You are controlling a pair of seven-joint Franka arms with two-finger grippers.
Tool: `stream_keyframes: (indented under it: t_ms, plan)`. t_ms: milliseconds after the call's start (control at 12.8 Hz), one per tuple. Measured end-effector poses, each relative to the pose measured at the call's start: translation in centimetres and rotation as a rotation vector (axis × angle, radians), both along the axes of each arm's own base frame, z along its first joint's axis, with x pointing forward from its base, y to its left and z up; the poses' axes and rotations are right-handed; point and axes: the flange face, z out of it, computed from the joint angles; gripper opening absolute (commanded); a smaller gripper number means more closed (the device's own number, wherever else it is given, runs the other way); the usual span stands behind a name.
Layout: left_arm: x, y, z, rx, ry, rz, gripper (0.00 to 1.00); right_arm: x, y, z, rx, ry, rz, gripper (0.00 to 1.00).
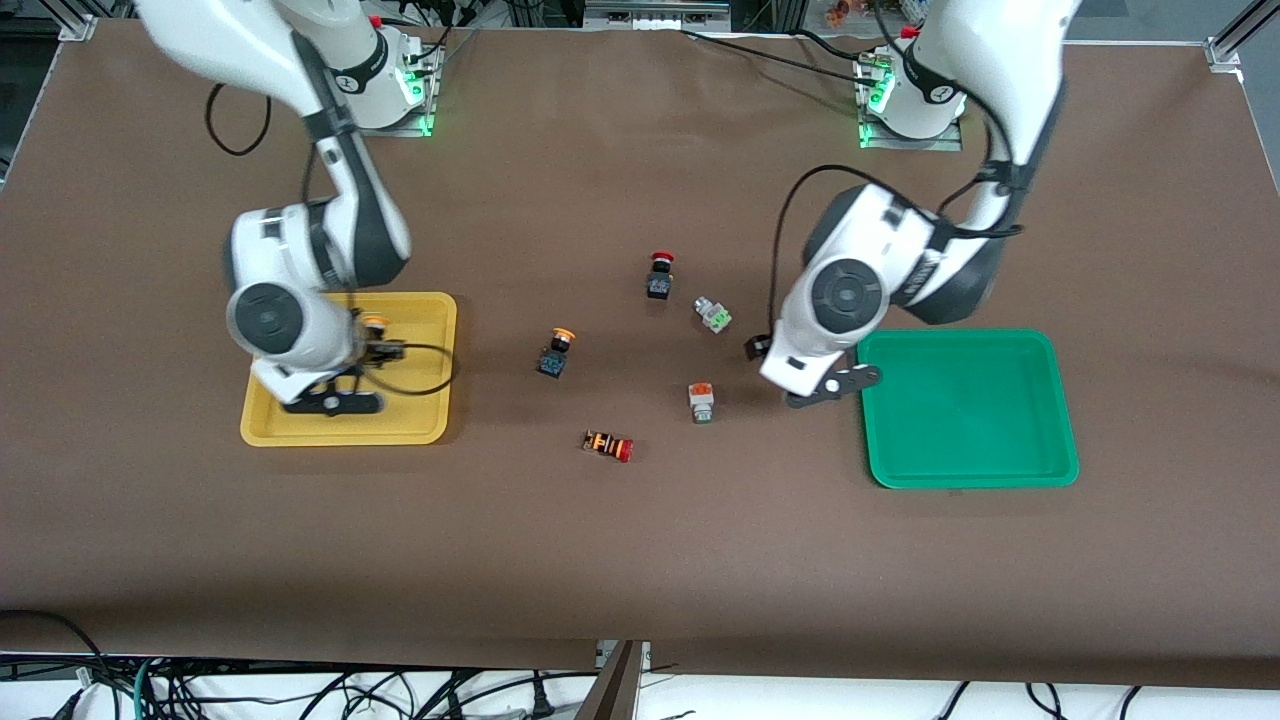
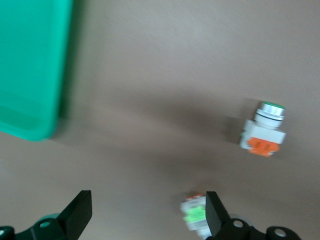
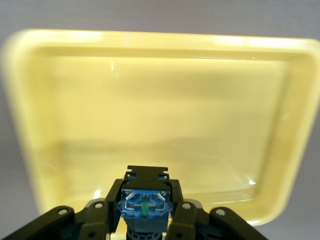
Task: Place green and yellow buttons in trays
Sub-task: 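Grasp the light green button with the left gripper while the right gripper releases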
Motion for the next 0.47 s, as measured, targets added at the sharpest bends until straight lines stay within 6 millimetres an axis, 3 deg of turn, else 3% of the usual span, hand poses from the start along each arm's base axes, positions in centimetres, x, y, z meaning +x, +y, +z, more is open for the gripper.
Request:
stream_keyframes:
  t_ms: [235,469]
  plan:
    - [-1.8,-4.1,-4.5,0.005,-0.023,0.103,1.0,0.5,-6.1,-3.0,0.009,0.037,-0.004,0.08]
    - [-3.7,-5.7,-7.4,0.021,-0.017,0.156,1.0,0.8,-7.2,-5.7,0.002,0.023,-0.001,0.1]
